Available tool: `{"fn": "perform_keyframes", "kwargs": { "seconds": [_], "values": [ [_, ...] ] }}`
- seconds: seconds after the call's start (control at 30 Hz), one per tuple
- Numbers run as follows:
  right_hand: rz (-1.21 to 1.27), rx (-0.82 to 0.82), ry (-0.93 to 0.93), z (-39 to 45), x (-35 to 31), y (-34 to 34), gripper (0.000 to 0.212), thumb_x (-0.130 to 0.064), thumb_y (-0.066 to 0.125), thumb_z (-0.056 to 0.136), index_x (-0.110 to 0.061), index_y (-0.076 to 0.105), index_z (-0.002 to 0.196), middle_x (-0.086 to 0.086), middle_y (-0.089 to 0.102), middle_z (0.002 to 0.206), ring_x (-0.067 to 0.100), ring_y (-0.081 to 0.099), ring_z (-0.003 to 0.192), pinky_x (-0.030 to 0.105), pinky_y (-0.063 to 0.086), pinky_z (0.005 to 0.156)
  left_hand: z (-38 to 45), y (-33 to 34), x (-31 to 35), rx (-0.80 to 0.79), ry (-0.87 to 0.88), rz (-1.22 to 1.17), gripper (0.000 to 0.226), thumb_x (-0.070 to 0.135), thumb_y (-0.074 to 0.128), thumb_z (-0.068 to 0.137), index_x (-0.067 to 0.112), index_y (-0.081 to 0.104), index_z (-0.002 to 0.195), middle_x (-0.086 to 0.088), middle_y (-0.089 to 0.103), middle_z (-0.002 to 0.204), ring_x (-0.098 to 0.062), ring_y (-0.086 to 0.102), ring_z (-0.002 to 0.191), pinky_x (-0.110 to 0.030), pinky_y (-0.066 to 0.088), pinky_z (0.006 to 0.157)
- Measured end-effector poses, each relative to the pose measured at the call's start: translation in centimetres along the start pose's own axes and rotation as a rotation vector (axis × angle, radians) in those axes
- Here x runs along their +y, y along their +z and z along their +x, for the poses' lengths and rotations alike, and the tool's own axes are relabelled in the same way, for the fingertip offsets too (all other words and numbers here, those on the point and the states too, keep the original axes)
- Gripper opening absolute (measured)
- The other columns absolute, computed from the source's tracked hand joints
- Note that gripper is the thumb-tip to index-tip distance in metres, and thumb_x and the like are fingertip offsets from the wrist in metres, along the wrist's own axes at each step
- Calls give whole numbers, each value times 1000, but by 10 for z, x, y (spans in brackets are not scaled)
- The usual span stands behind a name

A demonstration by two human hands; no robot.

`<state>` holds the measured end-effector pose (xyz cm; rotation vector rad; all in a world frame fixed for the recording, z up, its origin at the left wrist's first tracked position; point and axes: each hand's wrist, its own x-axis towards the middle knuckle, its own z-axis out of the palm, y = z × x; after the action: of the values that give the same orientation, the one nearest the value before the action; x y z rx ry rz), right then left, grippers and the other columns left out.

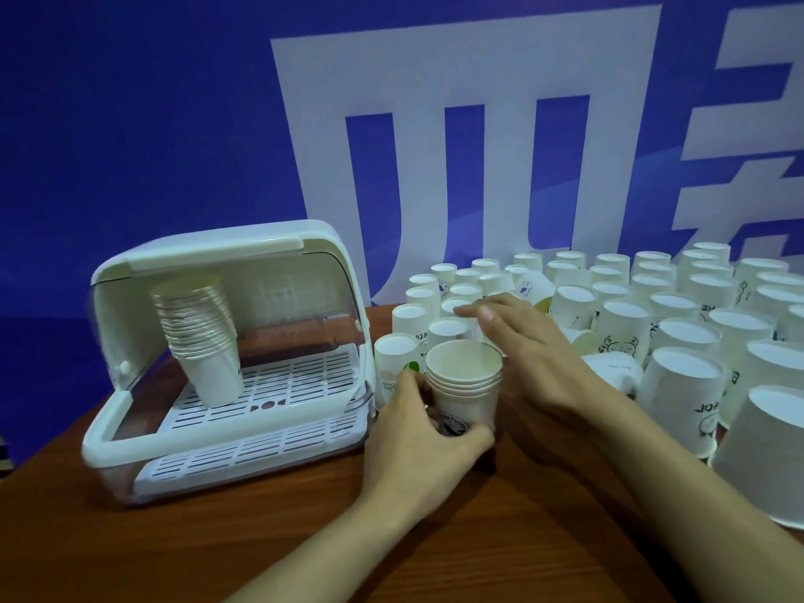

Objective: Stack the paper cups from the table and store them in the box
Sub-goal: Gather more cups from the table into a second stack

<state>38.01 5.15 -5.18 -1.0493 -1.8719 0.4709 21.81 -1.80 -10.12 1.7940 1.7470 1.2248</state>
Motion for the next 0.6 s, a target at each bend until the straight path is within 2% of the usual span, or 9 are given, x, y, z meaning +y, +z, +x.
{"fn": "perform_keyframes", "kwargs": {
  "seconds": [0.07,0.13,0.2,0.3,0.37,0.43,0.5,0.57,0.6],
  "values": [
    [56,-38,54,6,9,0,34,-26,44,109,-28,63,137,-18,53,146,1,37,143,33,27,121,-2,0,2,3,3,4,60,65,70,53,35,48,101,13,68,87,-4,63,81,-38,57,76],
    [76,-175,113,9,19,-1,53,-5,47,103,-36,51,146,-18,45,153,-1,34,146,31,26,123,-3,0,4,7,4,-1,60,65,69,53,35,48,101,14,67,89,-6,63,82,-40,57,78],
    [6,-252,122,11,27,-2,73,2,51,97,-42,38,153,-13,53,148,3,47,134,31,34,118,-3,-1,4,6,5,0,61,66,68,53,35,48,101,15,67,92,-7,64,85,-40,57,80],
    [-376,-193,11,16,33,-3,79,-24,67,91,-41,30,157,-8,54,126,15,42,114,35,36,105,-3,-2,3,-10,16,6,62,68,67,54,37,47,104,17,66,94,-4,63,86,-38,57,80],
    [-574,-146,-47,15,32,-6,70,-39,68,82,-42,46,148,-4,47,120,18,35,110,38,34,98,-2,-3,3,-12,22,3,63,69,67,54,38,47,105,17,67,93,-4,63,83,-37,57,78],
    [-554,-167,-63,12,29,-6,54,-32,70,77,-37,61,131,-3,48,128,22,36,122,39,33,100,-2,-2,3,-13,20,-2,65,70,67,55,38,49,108,17,68,93,-6,65,83,-39,58,79],
    [-504,-180,-39,10,24,-7,45,-32,64,73,-30,62,118,-3,57,128,27,44,124,42,38,100,-2,-2,3,-16,18,-1,66,70,68,55,38,49,110,16,69,95,-8,66,86,-40,58,81],
    [-489,-133,-50,9,20,-11,51,-35,62,69,-27,59,119,-2,61,117,29,53,114,41,42,94,-3,-2,3,-14,21,0,66,70,68,55,38,49,110,17,69,96,-9,66,86,-40,58,81],
    [-482,-94,-59,8,18,-14,58,-35,69,70,-26,57,126,-1,58,116,28,54,110,38,42,91,-3,-2,2,-15,21,0,66,71,68,55,38,49,109,16,69,95,-8,65,85,-40,58,81]
  ]
}}
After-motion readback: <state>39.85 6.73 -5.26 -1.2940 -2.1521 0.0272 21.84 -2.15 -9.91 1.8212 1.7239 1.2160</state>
